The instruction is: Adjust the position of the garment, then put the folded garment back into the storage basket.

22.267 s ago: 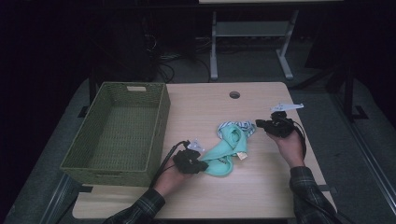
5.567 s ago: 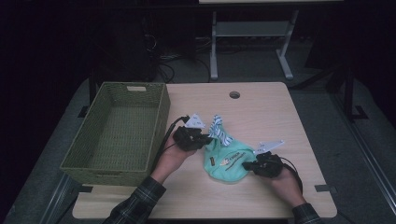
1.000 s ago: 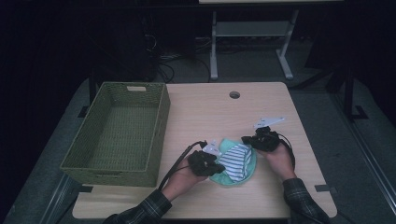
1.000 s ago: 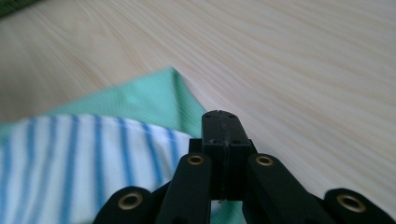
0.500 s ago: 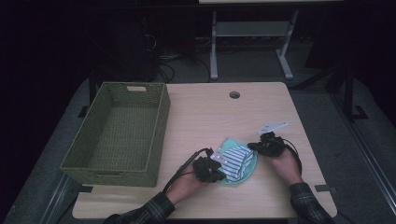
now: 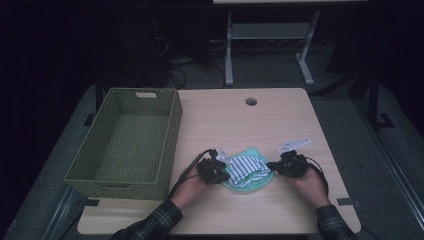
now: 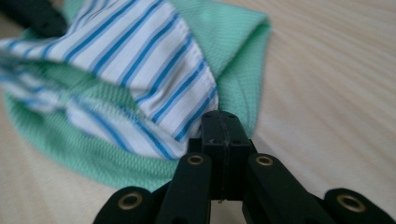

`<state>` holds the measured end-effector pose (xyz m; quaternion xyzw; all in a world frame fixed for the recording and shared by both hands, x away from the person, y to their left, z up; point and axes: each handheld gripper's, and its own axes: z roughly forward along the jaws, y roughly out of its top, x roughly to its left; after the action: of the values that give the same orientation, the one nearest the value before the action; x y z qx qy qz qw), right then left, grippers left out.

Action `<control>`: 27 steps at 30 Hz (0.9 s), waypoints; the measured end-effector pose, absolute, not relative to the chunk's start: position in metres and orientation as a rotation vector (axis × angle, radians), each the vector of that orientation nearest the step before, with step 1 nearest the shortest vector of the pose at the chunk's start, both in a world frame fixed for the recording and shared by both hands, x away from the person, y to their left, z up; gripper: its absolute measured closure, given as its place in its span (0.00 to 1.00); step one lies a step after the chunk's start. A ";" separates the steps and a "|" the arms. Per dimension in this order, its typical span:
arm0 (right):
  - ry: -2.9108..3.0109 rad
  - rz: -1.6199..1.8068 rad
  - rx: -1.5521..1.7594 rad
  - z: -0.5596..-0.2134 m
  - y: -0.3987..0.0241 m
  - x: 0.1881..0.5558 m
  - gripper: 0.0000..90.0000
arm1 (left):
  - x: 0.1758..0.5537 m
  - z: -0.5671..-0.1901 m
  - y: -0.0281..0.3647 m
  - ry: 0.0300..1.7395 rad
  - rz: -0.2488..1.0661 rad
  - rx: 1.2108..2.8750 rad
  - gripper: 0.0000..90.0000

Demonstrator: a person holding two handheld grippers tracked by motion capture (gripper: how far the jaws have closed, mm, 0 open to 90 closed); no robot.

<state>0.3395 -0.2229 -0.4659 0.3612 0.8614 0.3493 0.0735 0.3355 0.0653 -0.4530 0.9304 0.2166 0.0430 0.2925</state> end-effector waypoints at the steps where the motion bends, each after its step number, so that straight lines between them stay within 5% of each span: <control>1: 2.594 1.051 1.074 -0.466 -0.222 0.337 1.00 | 0.338 -0.453 0.067 0.585 0.123 2.476 0.99; 17: 2.612 1.144 0.994 -0.458 -0.214 0.316 1.00 | 0.354 -0.445 0.079 0.651 0.152 2.418 0.98; 27: 2.506 1.206 1.030 -0.444 -0.223 0.349 1.00 | 0.347 -0.434 0.086 0.667 0.112 2.336 0.70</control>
<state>0.3494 -0.2233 -0.4439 0.3458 0.8418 0.4052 0.0877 0.3469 0.0863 -0.4344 0.9008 0.2570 0.0431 0.3474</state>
